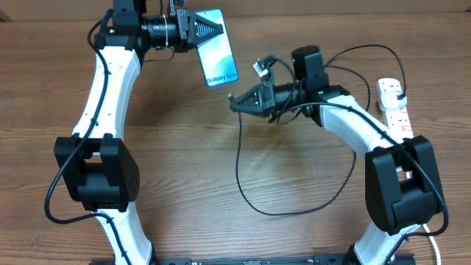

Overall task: Plug charger to phone and switch on socket
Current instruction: 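Lift the plug with the right gripper toward the phone's bottom port, then push the plug into the phone's port with the right gripper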

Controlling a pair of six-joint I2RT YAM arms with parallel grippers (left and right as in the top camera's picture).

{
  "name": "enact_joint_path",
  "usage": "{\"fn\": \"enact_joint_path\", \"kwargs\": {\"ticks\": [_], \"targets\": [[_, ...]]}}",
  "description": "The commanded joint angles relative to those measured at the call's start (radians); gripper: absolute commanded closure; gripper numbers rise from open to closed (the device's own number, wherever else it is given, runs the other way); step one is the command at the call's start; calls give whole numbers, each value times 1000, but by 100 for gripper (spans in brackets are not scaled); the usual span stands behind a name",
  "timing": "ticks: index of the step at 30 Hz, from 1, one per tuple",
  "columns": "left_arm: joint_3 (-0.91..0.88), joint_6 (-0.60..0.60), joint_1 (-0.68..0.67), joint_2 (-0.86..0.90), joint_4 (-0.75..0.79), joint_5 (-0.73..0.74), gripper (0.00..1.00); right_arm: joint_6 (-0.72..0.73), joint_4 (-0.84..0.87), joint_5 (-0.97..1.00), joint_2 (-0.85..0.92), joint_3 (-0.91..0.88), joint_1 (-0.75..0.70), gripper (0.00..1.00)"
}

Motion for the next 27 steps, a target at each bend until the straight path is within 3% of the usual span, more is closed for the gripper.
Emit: {"fn": "enact_joint_path", "kwargs": {"ticks": [1,9,16,23,27], "targets": [[4,-214,10,-28,145,43,96,132,119,-132,-22,18,-11,96],[4,-523,12,-28,513,28,96,524,646,-117,-22,18,-14,96],[4,-771,17,-28,761,-8,96,794,916,13,-22,18,-18,96],[4,-837,17,-28,789,-5,96,950,1158,136,-22,18,-18,96],[4,-850,19,-28,789,-6,96,965,1164,143,-22,18,-18,96]]}}
